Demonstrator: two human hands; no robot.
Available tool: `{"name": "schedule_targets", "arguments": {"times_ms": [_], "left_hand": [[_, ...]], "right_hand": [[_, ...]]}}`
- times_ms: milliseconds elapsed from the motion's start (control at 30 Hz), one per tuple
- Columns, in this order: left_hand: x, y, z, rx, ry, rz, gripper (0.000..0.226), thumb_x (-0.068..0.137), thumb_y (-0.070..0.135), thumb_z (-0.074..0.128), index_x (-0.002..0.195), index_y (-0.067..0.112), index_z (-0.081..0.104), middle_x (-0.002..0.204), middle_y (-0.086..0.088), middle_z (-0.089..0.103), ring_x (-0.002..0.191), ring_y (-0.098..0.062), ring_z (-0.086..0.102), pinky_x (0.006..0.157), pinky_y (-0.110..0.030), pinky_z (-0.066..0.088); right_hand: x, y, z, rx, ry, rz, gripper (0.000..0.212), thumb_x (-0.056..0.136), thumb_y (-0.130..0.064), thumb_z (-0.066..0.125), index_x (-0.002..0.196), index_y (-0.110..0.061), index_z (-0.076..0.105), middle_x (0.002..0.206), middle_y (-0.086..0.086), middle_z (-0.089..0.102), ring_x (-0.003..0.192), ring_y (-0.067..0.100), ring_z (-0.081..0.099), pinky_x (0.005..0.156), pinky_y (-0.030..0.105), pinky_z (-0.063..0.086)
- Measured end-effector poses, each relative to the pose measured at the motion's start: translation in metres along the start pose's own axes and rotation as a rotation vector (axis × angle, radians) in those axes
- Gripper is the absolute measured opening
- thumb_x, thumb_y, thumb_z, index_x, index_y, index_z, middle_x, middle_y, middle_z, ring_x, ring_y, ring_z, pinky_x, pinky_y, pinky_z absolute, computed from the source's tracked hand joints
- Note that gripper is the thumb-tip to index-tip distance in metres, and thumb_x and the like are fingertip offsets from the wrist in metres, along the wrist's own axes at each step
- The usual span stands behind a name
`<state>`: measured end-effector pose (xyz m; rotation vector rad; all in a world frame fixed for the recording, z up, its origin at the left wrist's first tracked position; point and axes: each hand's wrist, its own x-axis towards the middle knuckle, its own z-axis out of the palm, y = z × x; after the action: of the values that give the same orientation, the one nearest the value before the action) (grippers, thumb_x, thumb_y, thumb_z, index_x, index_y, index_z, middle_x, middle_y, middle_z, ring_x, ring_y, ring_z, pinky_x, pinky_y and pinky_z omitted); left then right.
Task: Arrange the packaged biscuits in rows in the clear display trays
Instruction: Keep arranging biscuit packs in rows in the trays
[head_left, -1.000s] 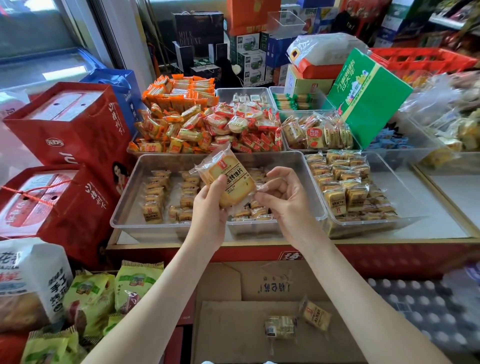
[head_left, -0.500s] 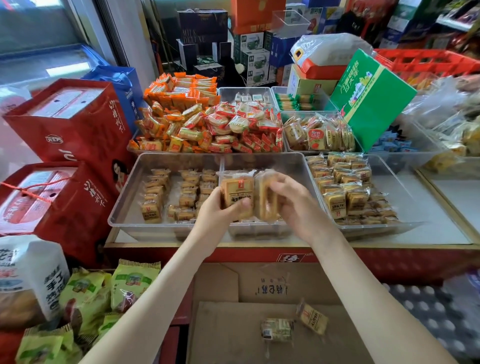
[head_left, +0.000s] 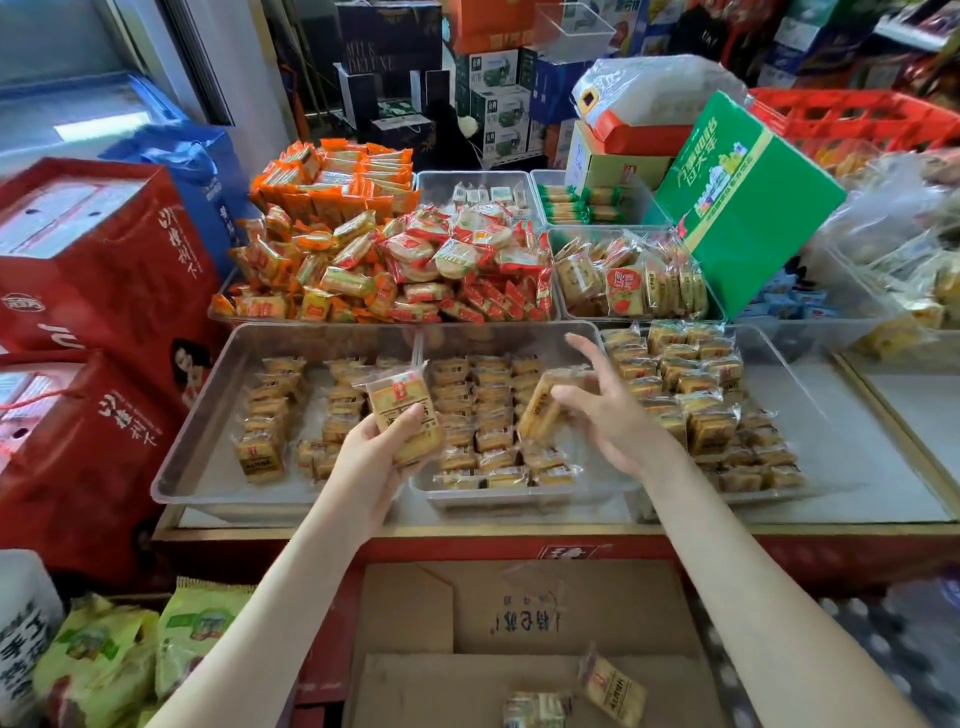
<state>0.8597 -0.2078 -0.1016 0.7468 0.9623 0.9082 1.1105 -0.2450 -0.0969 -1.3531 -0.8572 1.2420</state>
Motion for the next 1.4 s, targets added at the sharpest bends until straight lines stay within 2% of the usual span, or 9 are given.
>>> {"name": "schedule_targets", "arguments": {"times_ms": [100, 233, 333, 533, 667, 767, 867, 1100, 1400], "left_hand": [[0.028, -0.005, 0.004, 0.071, 0.057, 0.010, 0.035, 0.090, 0.020, 0.063, 0.122, 0.006, 0.060, 0.105, -0.007, 0.073, 0.092, -0.019, 0.071, 0.058, -0.017, 0.054], [0.068, -0.020, 0.007, 0.146, 0.137, 0.025, 0.019, 0.092, 0.017, 0.062, 0.111, 0.014, 0.062, 0.101, -0.005, 0.073, 0.082, -0.010, 0.071, 0.062, -0.018, 0.053], [0.091, -0.036, 0.008, 0.199, 0.168, 0.031, 0.019, 0.091, 0.022, 0.065, 0.109, 0.019, 0.064, 0.101, -0.001, 0.075, 0.087, -0.012, 0.072, 0.077, -0.027, 0.053], [0.110, -0.056, 0.018, 0.168, 0.152, -0.012, 0.013, 0.093, 0.018, 0.061, 0.106, 0.020, 0.063, 0.086, 0.008, 0.076, 0.078, -0.007, 0.073, 0.061, -0.015, 0.052], [0.114, -0.060, 0.019, 0.194, 0.187, -0.013, 0.018, 0.092, 0.022, 0.063, 0.110, 0.022, 0.063, 0.099, 0.005, 0.076, 0.089, -0.012, 0.072, 0.074, -0.023, 0.050], [0.116, -0.063, 0.021, 0.227, 0.192, -0.014, 0.020, 0.091, 0.025, 0.064, 0.112, 0.025, 0.062, 0.102, 0.006, 0.074, 0.093, -0.010, 0.071, 0.077, -0.024, 0.050], [0.118, -0.065, 0.026, 0.281, 0.199, 0.023, 0.016, 0.091, 0.026, 0.065, 0.106, 0.031, 0.062, 0.101, 0.010, 0.072, 0.093, -0.005, 0.068, 0.075, -0.020, 0.049], [0.119, -0.077, 0.032, 0.449, 0.158, 0.119, 0.020, 0.085, 0.029, 0.067, 0.104, 0.027, 0.061, 0.093, 0.009, 0.070, 0.081, 0.001, 0.064, 0.068, -0.014, 0.048], [0.111, -0.074, 0.024, 0.530, 0.181, 0.067, 0.020, 0.087, 0.031, 0.069, 0.106, 0.029, 0.061, 0.094, 0.010, 0.070, 0.089, -0.009, 0.065, 0.079, -0.027, 0.053]], "right_hand": [[0.058, 0.011, -0.021, -0.590, 0.328, -0.049, 0.035, 0.090, -0.022, 0.067, 0.123, -0.024, 0.057, 0.114, 0.005, 0.042, 0.101, 0.021, 0.054, 0.095, 0.030, 0.047], [0.137, 0.036, -0.042, -0.985, 0.398, -0.067, 0.031, 0.089, -0.024, 0.069, 0.114, -0.013, 0.055, 0.111, 0.006, 0.036, 0.097, 0.024, 0.049, 0.084, 0.029, 0.041], [0.182, 0.060, -0.042, -1.092, 0.421, -0.055, 0.021, 0.092, -0.014, 0.065, 0.106, -0.005, 0.051, 0.119, 0.012, 0.041, 0.093, 0.022, 0.046, 0.076, 0.030, 0.037], [0.221, 0.102, -0.042, -1.131, 0.525, 0.002, 0.032, 0.093, -0.009, 0.063, 0.119, 0.004, 0.048, 0.126, 0.019, 0.042, 0.115, 0.032, 0.046, 0.088, 0.036, 0.042], [0.221, 0.118, -0.050, -1.196, 0.441, 0.003, 0.030, 0.096, -0.002, 0.054, 0.124, 0.003, 0.043, 0.129, 0.020, 0.039, 0.115, 0.032, 0.046, 0.087, 0.033, 0.040], [0.215, 0.116, -0.056, -1.402, 0.186, 0.150, 0.053, 0.093, 0.000, 0.051, 0.142, 0.001, 0.029, 0.149, 0.021, 0.023, 0.137, 0.035, 0.029, 0.104, 0.038, 0.036], [0.203, 0.119, -0.055, -1.872, -0.016, 0.121, 0.082, 0.088, -0.017, 0.063, 0.152, -0.007, 0.013, 0.159, 0.017, 0.008, 0.148, 0.035, 0.003, 0.121, 0.048, 0.006], [0.211, 0.127, -0.057, -2.228, 0.041, 0.019, 0.097, 0.087, -0.029, 0.065, 0.153, -0.012, -0.003, 0.160, 0.015, 0.001, 0.148, 0.037, -0.009, 0.109, 0.058, -0.017], [0.216, 0.121, -0.055, -2.121, 0.084, 0.054, 0.099, 0.085, -0.027, 0.067, 0.153, -0.016, -0.004, 0.158, 0.013, 0.003, 0.148, 0.035, -0.002, 0.117, 0.055, -0.006]]}}
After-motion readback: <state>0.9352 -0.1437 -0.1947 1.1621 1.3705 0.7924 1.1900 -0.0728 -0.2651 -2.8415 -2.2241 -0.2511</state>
